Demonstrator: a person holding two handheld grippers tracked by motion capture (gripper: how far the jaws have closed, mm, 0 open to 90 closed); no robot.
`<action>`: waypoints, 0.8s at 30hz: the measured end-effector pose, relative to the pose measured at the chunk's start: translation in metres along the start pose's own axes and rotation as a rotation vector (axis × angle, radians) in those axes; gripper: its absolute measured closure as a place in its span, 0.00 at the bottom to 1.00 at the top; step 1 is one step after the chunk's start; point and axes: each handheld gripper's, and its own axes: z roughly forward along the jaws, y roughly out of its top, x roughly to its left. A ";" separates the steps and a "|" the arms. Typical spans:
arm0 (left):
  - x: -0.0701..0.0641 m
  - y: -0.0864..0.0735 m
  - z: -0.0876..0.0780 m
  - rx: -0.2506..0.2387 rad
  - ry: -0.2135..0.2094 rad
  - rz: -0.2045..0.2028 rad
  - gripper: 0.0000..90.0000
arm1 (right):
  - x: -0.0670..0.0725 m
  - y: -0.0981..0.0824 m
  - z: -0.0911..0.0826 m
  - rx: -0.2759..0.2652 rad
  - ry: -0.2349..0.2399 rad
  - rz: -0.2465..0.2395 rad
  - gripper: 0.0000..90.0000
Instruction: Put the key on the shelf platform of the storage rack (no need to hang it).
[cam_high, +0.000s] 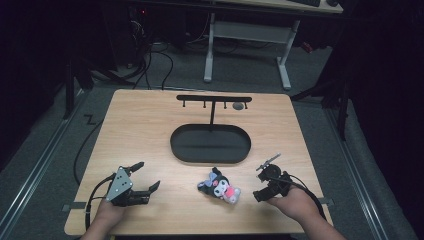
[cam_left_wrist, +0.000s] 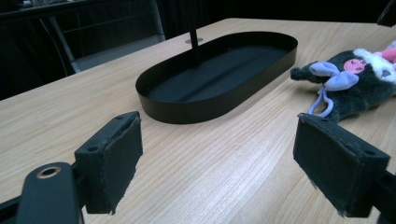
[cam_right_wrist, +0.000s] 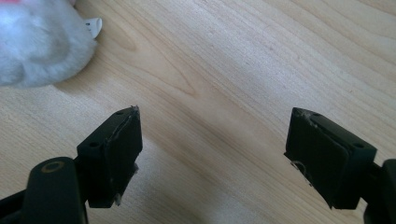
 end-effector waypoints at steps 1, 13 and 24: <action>0.000 0.000 0.000 0.003 -0.001 0.002 0.18 | 0.000 0.001 -0.001 0.005 -0.001 -0.005 0.21; -0.003 0.000 0.002 0.010 -0.012 0.007 0.18 | 0.010 0.009 -0.012 0.006 0.003 -0.047 0.20; -0.001 -0.002 -0.001 0.016 -0.017 0.005 0.18 | 0.032 0.021 -0.017 0.046 0.044 -0.096 0.18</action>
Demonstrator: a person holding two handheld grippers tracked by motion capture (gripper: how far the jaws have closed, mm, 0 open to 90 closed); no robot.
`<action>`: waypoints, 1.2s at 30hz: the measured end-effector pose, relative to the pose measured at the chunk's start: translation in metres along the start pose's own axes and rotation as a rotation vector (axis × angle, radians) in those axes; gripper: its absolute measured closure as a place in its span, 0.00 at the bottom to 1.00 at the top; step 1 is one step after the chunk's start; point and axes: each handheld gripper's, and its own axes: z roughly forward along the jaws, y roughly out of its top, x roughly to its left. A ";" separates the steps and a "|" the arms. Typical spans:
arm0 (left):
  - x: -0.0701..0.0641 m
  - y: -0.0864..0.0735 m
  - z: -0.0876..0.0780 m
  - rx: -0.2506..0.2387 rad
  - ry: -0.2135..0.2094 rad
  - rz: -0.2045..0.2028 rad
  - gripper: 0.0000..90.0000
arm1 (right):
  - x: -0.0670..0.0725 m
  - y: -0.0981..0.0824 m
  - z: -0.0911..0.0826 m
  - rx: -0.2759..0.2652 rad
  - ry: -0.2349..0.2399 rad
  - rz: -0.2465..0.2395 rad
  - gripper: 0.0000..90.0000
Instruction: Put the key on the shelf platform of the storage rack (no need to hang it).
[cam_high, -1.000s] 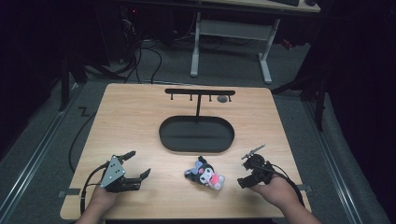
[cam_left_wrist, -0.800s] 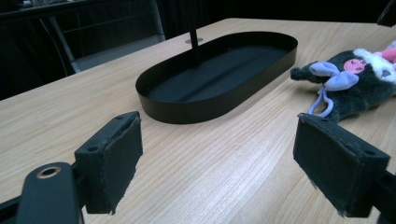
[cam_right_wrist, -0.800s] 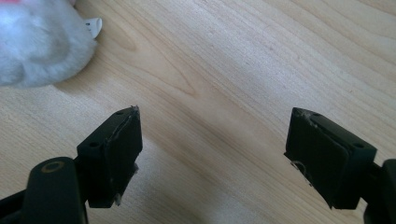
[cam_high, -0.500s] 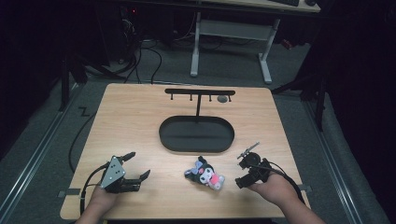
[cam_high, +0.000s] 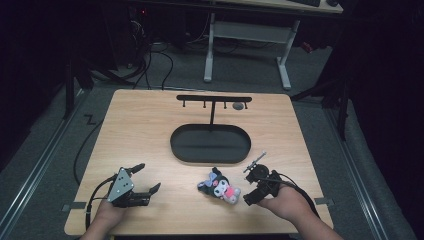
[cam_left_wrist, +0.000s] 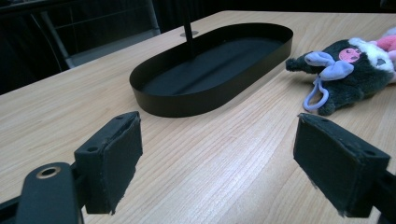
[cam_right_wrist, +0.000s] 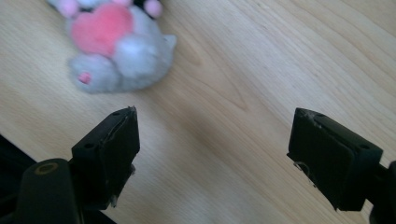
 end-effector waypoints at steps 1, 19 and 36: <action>0.001 0.000 0.000 -0.007 0.000 -0.007 0.18 | 0.002 0.002 0.000 -0.003 0.006 -0.011 0.17; -0.001 0.002 0.005 0.000 -0.008 0.002 0.18 | 0.027 0.024 0.006 -0.024 0.071 -0.077 0.14; -0.002 0.001 0.006 0.005 -0.015 -0.003 0.18 | 0.037 0.033 0.042 0.012 0.096 -0.129 0.25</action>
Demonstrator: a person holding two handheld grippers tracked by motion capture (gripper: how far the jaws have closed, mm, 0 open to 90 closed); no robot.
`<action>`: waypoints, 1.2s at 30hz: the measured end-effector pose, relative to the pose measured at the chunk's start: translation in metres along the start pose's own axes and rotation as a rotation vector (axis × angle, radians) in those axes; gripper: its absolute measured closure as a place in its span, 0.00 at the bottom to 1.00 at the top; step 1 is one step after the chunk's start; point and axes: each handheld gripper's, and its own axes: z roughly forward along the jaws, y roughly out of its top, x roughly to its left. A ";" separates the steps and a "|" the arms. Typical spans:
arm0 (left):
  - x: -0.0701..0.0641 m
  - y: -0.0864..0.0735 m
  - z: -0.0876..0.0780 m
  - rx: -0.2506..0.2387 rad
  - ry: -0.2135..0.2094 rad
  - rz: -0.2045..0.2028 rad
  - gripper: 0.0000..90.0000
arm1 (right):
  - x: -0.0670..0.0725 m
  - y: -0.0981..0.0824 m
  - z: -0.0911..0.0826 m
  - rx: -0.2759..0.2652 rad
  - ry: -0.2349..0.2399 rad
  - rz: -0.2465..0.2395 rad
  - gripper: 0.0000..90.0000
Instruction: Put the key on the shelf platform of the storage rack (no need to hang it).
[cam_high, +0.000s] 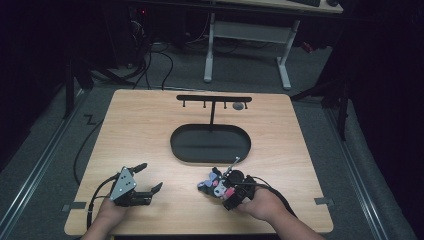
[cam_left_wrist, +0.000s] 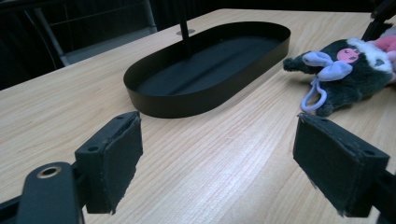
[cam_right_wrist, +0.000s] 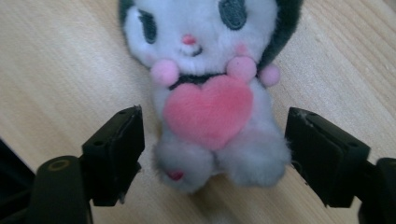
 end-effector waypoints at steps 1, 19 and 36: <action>0.000 0.000 -0.001 0.001 -0.004 0.004 0.18 | 0.000 0.000 0.001 0.000 -0.005 0.010 0.27; 0.000 -0.001 -0.001 0.009 -0.004 -0.003 0.18 | 0.000 0.003 -0.009 -0.021 0.025 0.026 0.51; 0.000 0.000 -0.001 0.028 -0.011 -0.001 0.17 | -0.017 -0.001 -0.039 -0.082 -0.020 0.083 0.51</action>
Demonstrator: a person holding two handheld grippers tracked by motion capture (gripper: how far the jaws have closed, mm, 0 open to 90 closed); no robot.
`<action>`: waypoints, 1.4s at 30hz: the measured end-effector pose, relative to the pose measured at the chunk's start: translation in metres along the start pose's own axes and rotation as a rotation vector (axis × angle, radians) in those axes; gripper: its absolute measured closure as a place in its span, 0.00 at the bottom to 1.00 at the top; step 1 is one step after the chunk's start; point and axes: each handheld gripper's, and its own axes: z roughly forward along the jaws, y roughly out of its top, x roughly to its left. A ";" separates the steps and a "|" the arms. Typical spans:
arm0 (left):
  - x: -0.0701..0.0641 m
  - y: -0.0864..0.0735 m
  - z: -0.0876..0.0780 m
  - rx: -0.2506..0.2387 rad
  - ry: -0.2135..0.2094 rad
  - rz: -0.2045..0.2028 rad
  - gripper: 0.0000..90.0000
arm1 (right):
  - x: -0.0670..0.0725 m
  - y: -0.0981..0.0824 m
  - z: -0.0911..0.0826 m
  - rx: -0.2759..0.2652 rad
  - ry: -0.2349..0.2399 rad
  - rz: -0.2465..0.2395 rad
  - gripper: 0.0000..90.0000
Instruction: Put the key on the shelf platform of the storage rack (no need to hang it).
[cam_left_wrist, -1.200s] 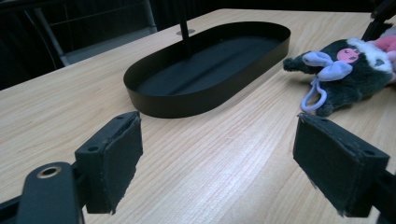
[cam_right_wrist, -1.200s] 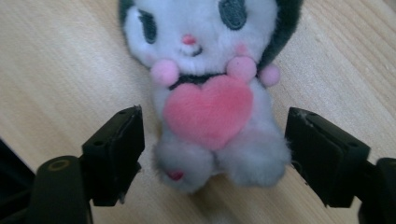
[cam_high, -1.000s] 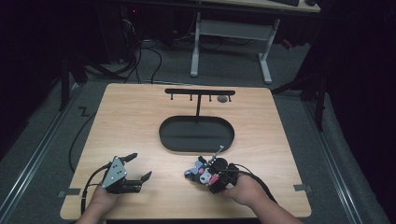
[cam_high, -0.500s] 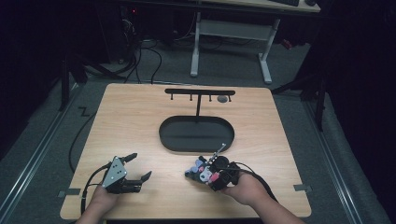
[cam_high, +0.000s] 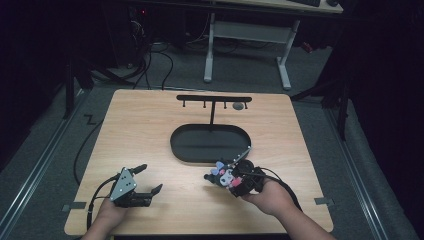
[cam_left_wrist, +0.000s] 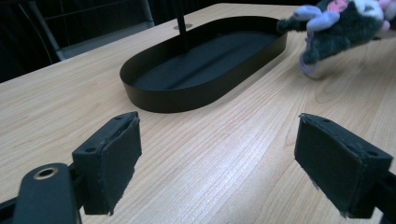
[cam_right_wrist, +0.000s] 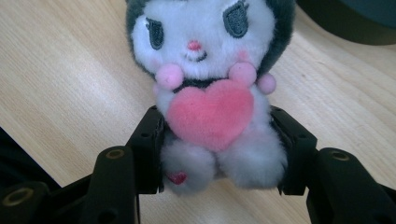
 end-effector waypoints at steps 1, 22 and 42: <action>0.000 0.000 0.000 0.005 -0.005 0.001 0.17 | -0.001 0.000 -0.002 -0.006 -0.005 0.005 0.52; 0.002 0.003 -0.004 0.031 -0.040 0.012 0.17 | -0.022 0.015 -0.037 -0.078 -0.049 0.055 0.52; 0.008 -0.001 -0.006 0.018 -0.026 -0.026 0.17 | -0.042 0.037 -0.030 -0.072 -0.073 0.085 0.52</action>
